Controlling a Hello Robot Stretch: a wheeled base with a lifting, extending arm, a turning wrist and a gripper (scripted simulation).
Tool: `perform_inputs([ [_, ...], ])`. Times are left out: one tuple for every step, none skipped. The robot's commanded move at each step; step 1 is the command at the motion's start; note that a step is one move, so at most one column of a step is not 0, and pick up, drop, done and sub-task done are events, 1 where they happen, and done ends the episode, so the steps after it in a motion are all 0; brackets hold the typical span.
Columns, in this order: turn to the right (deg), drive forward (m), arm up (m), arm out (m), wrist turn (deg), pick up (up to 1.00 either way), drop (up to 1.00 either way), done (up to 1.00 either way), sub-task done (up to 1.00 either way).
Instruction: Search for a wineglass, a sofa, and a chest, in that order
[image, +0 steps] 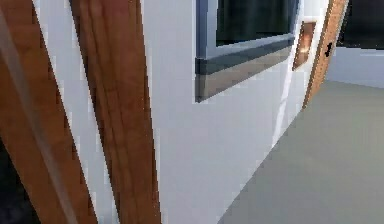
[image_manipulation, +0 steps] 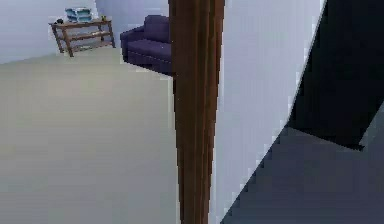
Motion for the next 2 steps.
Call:
perform_inputs([
  [27.0, 0.0, 0.0, 0.0, 0.0, 0.0, 0.0, 0.0, 0.0],
  [0.0, 0.05, 0.0, 0.0, 0.0, 0.0, 0.0, 0.0, 0.0],
])
